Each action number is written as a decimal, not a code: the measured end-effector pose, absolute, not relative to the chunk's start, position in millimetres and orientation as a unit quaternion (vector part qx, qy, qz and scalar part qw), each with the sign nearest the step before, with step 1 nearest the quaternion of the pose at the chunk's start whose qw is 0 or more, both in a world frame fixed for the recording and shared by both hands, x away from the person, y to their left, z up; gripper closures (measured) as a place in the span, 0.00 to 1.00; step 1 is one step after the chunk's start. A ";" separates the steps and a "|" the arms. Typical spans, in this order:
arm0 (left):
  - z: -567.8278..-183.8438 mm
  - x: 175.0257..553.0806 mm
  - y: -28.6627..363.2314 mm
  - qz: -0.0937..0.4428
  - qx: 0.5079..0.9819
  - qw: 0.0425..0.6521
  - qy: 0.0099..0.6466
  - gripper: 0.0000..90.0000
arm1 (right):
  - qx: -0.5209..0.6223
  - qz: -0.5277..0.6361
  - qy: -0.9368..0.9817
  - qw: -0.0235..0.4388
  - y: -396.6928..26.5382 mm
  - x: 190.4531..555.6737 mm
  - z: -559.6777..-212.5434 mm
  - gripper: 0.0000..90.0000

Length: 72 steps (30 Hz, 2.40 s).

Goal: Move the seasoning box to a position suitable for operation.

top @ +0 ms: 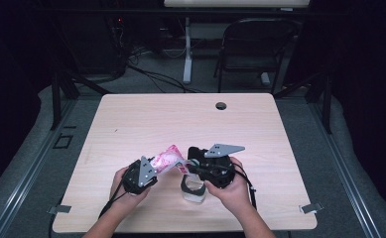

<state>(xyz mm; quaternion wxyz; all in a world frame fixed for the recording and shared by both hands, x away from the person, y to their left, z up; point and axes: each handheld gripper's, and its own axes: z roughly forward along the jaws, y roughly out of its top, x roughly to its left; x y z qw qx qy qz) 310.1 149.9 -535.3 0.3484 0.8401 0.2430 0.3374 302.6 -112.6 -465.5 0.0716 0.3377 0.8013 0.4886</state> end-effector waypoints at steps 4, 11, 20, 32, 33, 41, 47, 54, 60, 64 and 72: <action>-534.2 309.4 147.4 0.350 0.843 0.338 0.230 0.68 | 0.338 0.487 0.803 0.071 -115.8 301.3 -468.1 1.00; -533.3 308.2 144.8 0.372 0.842 0.323 0.219 0.68 | 0.342 0.485 0.802 0.070 -116.9 298.6 -472.7 1.00; -528.6 305.9 144.8 0.390 0.842 0.311 0.206 0.68 | 0.343 0.491 0.798 0.064 -118.5 296.4 -475.2 1.00; -527.2 301.3 143.8 0.417 0.842 0.287 0.187 0.68 | 0.339 0.483 0.805 0.064 -117.4 293.8 -480.9 1.00; -527.0 300.8 143.5 0.422 0.841 0.285 0.185 0.68 | 0.340 0.486 0.802 0.063 -117.2 293.7 -481.5 1.00; -524.6 298.4 142.1 0.441 0.837 0.273 0.176 0.69 | 0.337 0.480 0.808 0.058 -118.1 294.4 -483.5 1.00; -523.0 296.8 141.4 0.451 0.834 0.268 0.169 0.69 | 0.337 0.478 0.809 0.058 -118.8 293.8 -483.1 1.00; -521.0 296.7 141.2 0.453 0.836 0.265 0.163 0.69 | 0.337 0.477 0.810 0.058 -119.1 293.3 -482.9 1.00; -520.0 297.4 140.4 0.443 0.843 0.261 0.158 0.69 | 0.337 0.474 0.811 0.061 -119.6 292.5 -481.8 0.99; -519.8 298.2 140.3 0.445 0.844 0.259 0.154 0.69 | 0.340 0.473 0.810 0.065 -119.6 291.9 -480.1 0.95; -519.7 298.3 139.0 0.451 0.844 0.251 0.147 0.69 | 0.342 0.473 0.809 0.071 -122.8 291.3 -475.5 0.91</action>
